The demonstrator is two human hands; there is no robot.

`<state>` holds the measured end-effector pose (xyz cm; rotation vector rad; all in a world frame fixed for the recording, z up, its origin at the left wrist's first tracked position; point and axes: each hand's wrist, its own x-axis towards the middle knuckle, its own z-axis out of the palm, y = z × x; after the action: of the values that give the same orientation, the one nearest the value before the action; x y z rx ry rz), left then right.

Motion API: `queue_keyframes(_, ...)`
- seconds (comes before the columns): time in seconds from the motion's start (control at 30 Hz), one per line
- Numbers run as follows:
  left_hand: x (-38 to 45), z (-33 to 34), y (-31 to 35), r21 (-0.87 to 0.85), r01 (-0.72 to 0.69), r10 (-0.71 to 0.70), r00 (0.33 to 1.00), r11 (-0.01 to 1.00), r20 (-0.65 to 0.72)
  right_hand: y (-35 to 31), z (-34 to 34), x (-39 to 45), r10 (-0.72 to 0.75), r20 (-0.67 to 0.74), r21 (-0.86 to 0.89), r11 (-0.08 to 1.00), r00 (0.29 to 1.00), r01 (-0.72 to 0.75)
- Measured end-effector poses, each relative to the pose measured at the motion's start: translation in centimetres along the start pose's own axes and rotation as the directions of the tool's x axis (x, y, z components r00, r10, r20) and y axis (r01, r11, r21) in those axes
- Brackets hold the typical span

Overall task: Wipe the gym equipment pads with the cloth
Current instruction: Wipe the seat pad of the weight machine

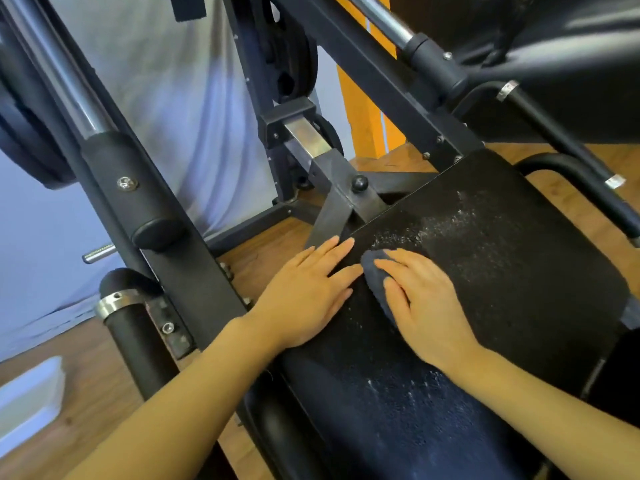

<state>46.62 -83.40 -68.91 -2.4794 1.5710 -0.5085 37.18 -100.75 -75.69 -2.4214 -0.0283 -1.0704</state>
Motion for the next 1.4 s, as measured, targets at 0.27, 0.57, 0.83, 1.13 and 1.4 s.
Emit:
queue_keyframes(0.27, -0.6, 0.4, 0.2, 0.074, -0.069, 0.072, 0.997, 0.995, -0.039, -1.3, 1.9, -2.8, 0.194, 0.045, 0.127, 0.972, 0.98, -0.198)
queue_keyframes(0.57, -0.9, -0.2, -0.8, 0.197, -0.187, 0.185, 0.982, 0.962, 0.029, -0.2, 2.4, -1.3, 0.104, 0.022, 0.036, 0.994, 0.994, -0.105)
queue_keyframes(0.83, -1.2, -0.3, -1.6, 0.101, -0.227, 0.227, 0.974, 0.969, 0.012, -2.8, 1.5, -9.9, 0.001, 0.079, 0.127, 0.992, 0.997, -0.011)
queue_keyframes(1.13, -1.2, -0.3, -1.4, 0.118, -0.211, 0.209, 0.977, 0.97, 0.03, -1.3, 3.1, -2.2, 0.187, -0.053, 0.062, 0.981, 0.981, -0.183)
queue_keyframes(1.4, -1.3, -0.3, -1.3, 0.116, -0.214, 0.212, 0.977, 0.97, 0.033, -1.6, 2.5, -9.2, 0.165, -0.021, -0.017, 0.986, 0.986, -0.166)
